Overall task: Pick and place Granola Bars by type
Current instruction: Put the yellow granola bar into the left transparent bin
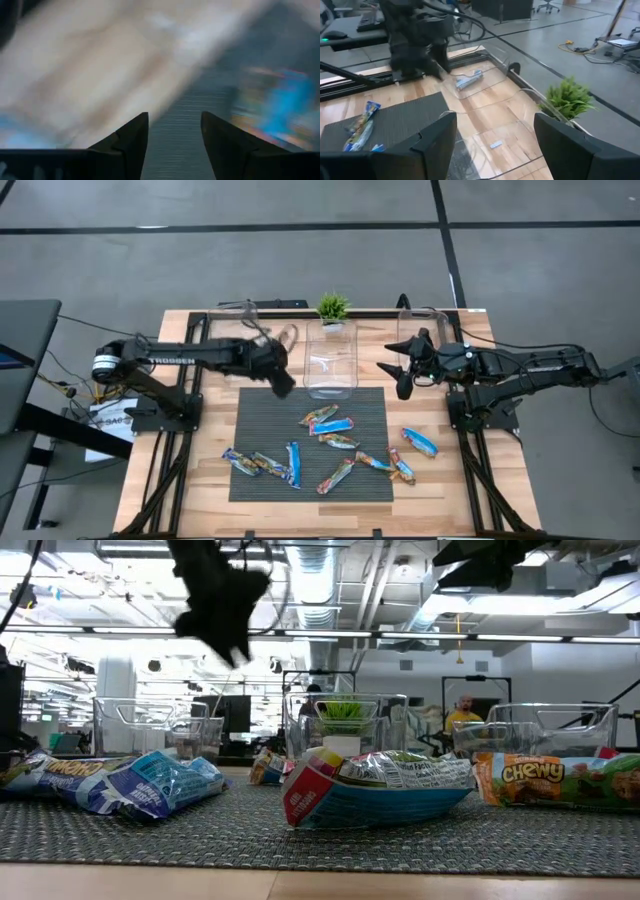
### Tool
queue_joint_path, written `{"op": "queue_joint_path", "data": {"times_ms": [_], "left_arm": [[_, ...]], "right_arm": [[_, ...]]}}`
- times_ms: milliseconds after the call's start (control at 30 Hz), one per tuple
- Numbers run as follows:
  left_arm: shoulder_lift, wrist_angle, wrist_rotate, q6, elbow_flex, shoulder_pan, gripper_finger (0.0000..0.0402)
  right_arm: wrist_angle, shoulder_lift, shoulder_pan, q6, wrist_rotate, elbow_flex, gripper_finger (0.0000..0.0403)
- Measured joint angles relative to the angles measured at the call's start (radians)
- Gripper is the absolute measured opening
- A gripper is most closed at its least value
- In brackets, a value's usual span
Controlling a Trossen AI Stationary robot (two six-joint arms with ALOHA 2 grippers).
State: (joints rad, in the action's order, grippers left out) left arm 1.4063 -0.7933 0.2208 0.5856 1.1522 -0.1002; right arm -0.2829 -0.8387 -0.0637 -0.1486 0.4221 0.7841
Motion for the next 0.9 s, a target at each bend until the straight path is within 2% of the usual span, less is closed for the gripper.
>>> {"op": "queue_joint_path", "data": {"times_ms": [100,333,500,900], "left_arm": [[0.000,0.115,-0.078,-0.072,0.000,0.081,0.0176],[0.094,0.132,-0.078,-0.107,0.002,0.190,0.0176],[0.200,0.201,-0.077,-0.099,0.001,0.200,0.0176],[0.362,0.333,-0.079,-0.120,0.001,0.200,0.0176]], "right_arm": [[0.000,0.000,-0.001,0.000,-0.035,0.000,0.0260],[-0.041,0.000,-0.001,0.001,-0.054,0.000,0.0260],[-0.054,0.000,-0.001,0.000,-0.056,0.000,0.0260],[-0.072,0.000,-0.001,0.000,-0.058,0.000,0.0260]]}}
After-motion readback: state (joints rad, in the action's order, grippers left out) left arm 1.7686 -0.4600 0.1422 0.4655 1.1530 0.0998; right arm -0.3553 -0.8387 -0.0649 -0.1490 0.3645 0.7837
